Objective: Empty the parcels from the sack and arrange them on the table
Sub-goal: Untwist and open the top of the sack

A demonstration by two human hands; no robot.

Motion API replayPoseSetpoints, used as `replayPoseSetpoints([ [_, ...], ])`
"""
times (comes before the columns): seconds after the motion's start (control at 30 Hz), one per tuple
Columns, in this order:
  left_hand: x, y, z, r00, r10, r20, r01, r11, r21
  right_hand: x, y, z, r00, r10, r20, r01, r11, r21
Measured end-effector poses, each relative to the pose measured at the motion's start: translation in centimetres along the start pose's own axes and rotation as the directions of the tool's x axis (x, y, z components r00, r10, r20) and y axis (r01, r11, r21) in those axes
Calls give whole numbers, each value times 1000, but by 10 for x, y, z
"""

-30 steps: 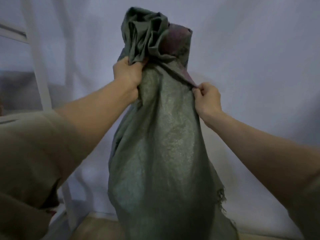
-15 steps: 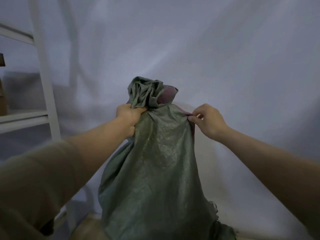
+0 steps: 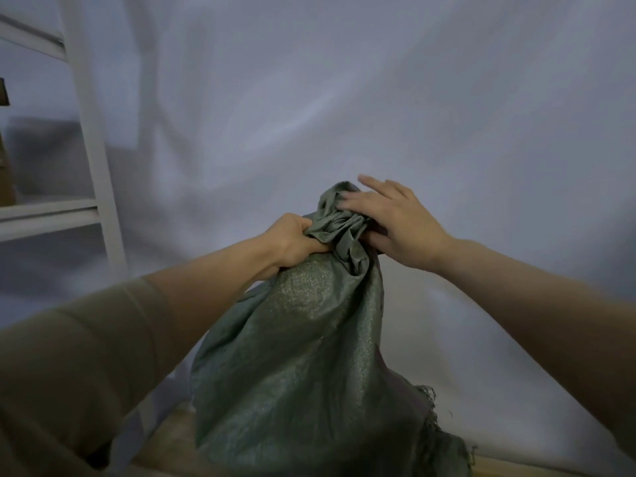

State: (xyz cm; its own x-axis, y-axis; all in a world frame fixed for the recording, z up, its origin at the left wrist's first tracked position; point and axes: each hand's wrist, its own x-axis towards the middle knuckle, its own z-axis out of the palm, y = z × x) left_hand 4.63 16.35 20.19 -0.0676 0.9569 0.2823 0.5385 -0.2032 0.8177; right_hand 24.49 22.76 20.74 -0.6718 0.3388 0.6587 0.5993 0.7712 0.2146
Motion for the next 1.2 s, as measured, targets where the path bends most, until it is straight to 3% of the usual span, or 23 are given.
replayPoseSetpoints([
  [0.1, -2, -1, -3, 996, -18, 89, 7, 993, 119, 1, 0, 5, 996, 75, 37, -80, 984, 158],
  [0.2, -8, -4, -19, 991, -57, 118, 48, 996, 74, -1, 1, 9, 993, 114, 37, -117, 984, 135],
  [0.3, -13, -22, -44, 991, -120, -55, 122, 992, 21, -5, 5, 9, 986, 154, 57, -158, 984, 84],
  [0.4, -16, -65, -67, 914, -322, -246, 341, 939, 35, -7, 4, 10, 988, 143, 55, -145, 989, 40],
  [0.5, -28, -103, -71, 855, -470, -220, 498, 862, 94, -7, 0, 10, 987, 154, 47, -155, 988, 25],
  [0.7, -46, -116, -54, 848, -530, 30, 520, 840, 152, -5, -10, 11, 983, 144, 110, -142, 990, -25],
  [0.83, -43, -129, -56, 808, -568, -157, 588, 793, 160, -9, -13, 11, 982, 158, 107, -154, 987, -45],
  [1.0, -51, -149, -47, 777, -611, -152, 629, 756, 179, -16, -13, 11, 979, 162, 127, -156, 986, -58],
  [1.1, -48, -154, -42, 781, -581, -230, 621, 764, 176, -18, -12, 9, 975, 166, 150, -156, 985, -73],
  [1.2, -42, -153, -45, 768, -555, -320, 601, 797, 62, -18, -13, 6, 966, 195, 170, -182, 979, -87],
])
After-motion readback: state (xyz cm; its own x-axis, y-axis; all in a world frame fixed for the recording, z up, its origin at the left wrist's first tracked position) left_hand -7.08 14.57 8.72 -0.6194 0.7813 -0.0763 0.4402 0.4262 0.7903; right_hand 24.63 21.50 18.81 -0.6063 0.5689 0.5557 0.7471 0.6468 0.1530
